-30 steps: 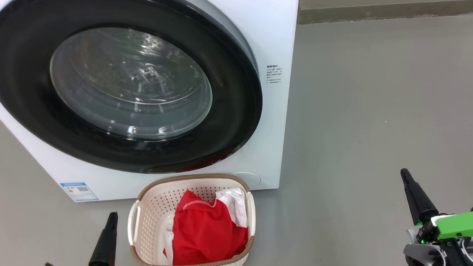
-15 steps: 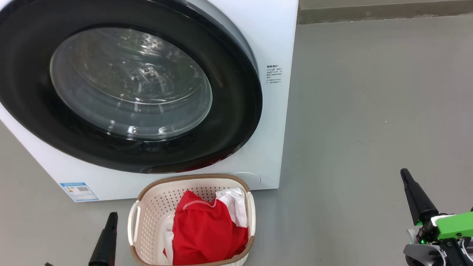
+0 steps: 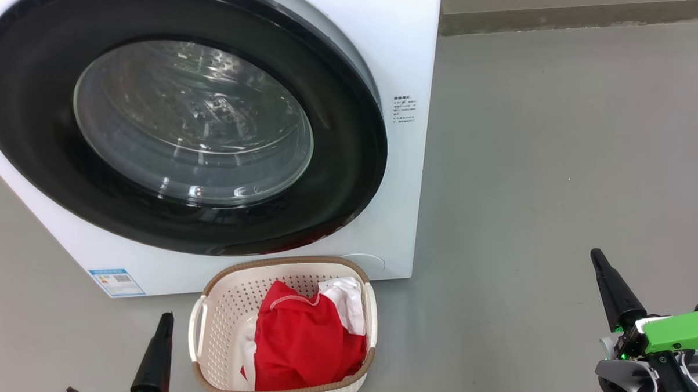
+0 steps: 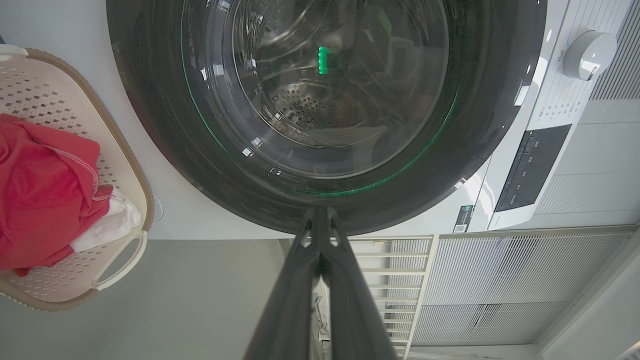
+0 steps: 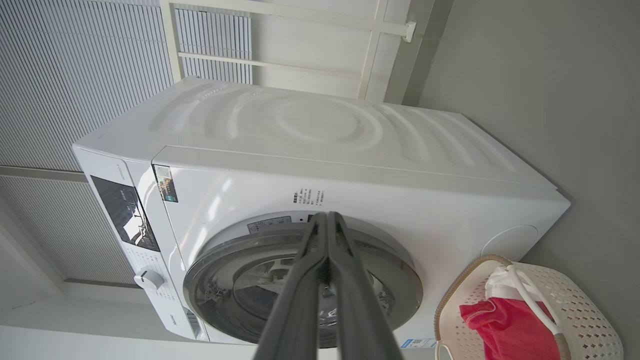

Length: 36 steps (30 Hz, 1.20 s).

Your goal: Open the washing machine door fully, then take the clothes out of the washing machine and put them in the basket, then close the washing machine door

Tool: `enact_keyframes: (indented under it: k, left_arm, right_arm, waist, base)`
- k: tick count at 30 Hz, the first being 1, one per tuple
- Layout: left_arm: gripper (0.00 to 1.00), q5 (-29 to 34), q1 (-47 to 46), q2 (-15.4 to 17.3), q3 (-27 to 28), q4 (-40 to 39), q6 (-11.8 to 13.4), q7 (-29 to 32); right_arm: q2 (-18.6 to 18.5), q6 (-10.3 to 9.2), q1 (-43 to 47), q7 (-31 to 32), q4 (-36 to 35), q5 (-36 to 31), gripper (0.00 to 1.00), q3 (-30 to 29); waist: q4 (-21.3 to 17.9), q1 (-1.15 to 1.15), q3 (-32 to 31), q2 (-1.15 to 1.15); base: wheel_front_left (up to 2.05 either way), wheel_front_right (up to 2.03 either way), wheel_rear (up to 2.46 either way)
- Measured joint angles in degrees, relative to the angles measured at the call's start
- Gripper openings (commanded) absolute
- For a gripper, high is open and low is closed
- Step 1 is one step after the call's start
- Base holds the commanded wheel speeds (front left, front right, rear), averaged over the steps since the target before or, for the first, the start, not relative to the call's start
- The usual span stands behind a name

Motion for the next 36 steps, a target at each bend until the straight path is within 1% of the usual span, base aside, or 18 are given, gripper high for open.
enact_keyframes:
  k: [36]
  left_arm:
    - [0.00, 0.01, 0.00, -0.07, 0.08, 0.00, 0.00, 0.00]
  right_arm:
    - [0.16, 0.00, 0.00, 0.08, 0.00, -0.04, 0.00, -0.14]
  waist:
    - [0.00, 0.00, 0.00, 0.00]
  base:
    - [0.00, 0.00, 0.00]
